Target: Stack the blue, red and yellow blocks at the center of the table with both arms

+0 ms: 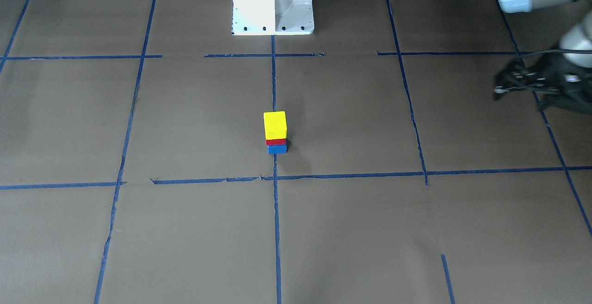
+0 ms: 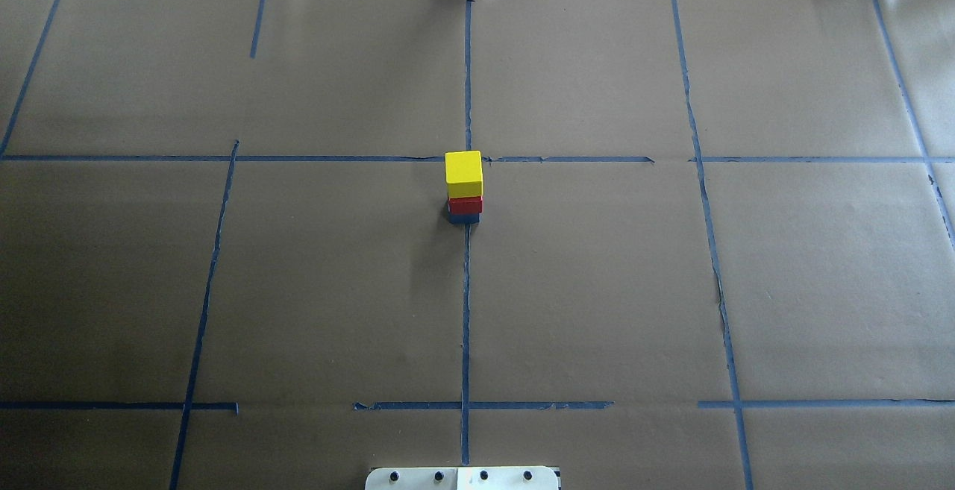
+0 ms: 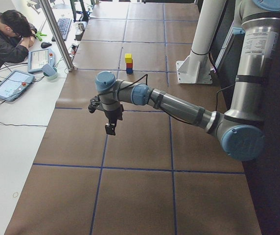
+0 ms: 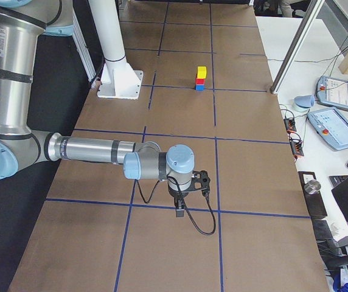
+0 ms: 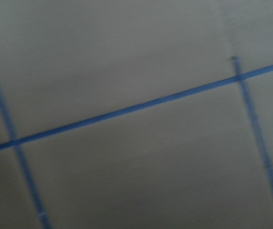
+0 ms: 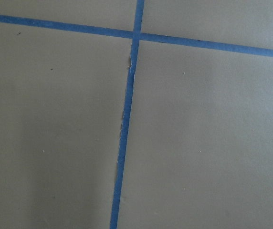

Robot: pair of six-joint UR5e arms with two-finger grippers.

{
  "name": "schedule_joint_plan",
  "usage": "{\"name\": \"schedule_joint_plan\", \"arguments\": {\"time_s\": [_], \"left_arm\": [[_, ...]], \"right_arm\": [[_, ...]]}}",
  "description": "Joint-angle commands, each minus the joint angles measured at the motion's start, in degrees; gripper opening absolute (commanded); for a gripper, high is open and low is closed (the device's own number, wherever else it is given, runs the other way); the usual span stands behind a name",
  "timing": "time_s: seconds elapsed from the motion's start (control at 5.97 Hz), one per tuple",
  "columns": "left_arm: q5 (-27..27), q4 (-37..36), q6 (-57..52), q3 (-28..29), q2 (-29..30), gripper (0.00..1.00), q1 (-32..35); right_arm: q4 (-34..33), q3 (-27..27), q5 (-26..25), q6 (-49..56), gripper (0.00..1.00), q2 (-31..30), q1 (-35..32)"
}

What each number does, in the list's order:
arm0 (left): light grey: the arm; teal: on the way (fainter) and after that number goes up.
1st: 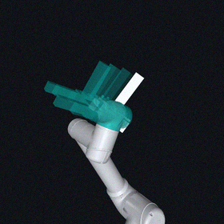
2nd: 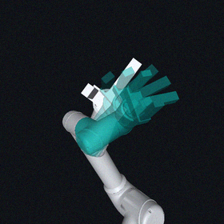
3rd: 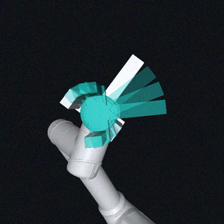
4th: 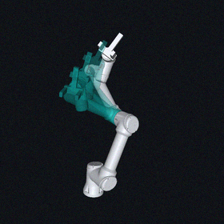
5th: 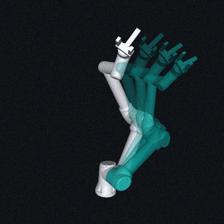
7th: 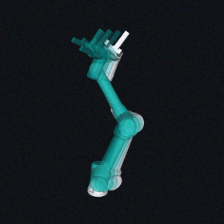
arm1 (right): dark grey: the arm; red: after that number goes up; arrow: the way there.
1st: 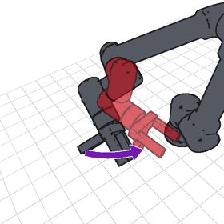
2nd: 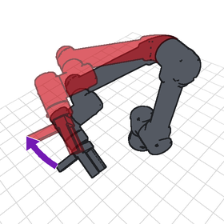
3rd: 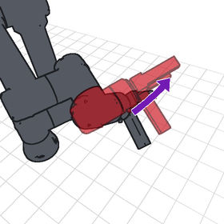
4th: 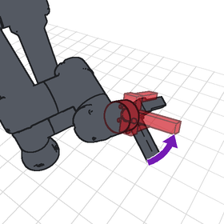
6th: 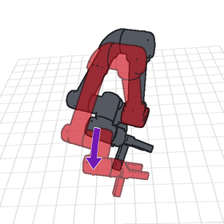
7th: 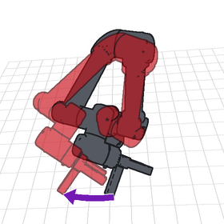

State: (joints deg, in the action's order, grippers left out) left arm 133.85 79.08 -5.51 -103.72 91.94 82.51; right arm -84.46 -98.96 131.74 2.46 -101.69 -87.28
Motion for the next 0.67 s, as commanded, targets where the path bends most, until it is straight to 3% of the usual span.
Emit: {"name": "schedule_joint_plan", "arguments": {"time_s": [0.0,0.17,0.5], "left_arm": [[1.2,4.1,-4.3,2.3,-8.1,1.00,5.9],[0.8,6.8,-3.7,3.6,-11.2,1.00,5.8],[1.2,7.0,-3.7,4.4,-10.5,1.00,5.8]], "right_arm": [[0.0,0.0,0.0,0.0,1.00,0.0,0.0],[0.0,0.0,0.0,0.0,1.00,0.0,0.0],[0.0,0.1,0.0,0.0,1.00,0.1,0.0]]}}
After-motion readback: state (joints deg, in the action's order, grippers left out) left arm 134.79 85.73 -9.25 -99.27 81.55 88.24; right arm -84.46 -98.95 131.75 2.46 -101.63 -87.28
